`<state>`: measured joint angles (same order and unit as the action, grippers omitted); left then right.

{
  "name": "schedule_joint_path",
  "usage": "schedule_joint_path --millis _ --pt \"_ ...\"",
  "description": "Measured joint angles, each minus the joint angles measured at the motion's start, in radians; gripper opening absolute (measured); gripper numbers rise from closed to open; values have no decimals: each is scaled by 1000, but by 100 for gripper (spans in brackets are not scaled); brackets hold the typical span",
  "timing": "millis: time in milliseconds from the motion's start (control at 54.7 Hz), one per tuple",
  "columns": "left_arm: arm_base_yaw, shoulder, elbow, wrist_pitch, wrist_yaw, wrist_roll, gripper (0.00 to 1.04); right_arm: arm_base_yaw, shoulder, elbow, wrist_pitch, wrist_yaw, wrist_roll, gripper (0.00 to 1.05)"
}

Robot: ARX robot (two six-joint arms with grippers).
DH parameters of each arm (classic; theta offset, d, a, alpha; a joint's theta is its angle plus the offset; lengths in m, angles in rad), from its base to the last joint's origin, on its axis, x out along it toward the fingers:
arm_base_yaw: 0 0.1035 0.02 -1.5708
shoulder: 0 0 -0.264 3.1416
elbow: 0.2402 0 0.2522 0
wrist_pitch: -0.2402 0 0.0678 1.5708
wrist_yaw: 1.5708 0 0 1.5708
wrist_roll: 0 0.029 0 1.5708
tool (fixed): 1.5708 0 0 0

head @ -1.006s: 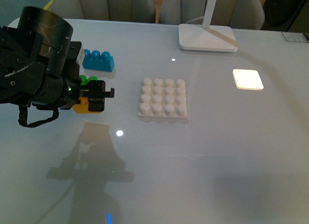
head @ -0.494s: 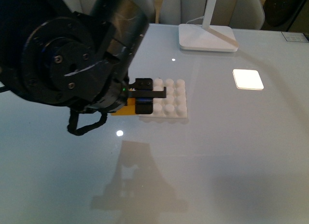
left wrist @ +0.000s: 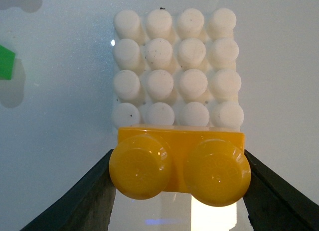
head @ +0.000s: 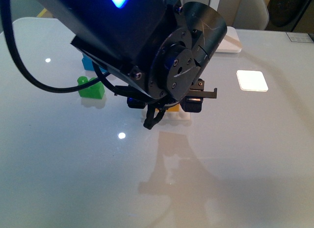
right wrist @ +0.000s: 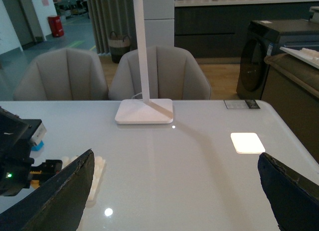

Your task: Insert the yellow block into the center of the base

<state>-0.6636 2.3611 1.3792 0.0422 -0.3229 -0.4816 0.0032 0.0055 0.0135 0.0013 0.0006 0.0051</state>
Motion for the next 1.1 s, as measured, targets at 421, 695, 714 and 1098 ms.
schedule_joint_path --millis 421,695,714,1098 --pt "-3 121 196 -70 -38 23 63 0 0 0 0 0 0 96" --pt "14 182 280 -116 -50 39 63 0 0 0 0 0 0 96" --pt "15 187 284 -119 -51 39 63 0 0 0 0 0 0 96" --pt "16 232 349 -150 -55 40 63 0 0 0 0 0 0 96"
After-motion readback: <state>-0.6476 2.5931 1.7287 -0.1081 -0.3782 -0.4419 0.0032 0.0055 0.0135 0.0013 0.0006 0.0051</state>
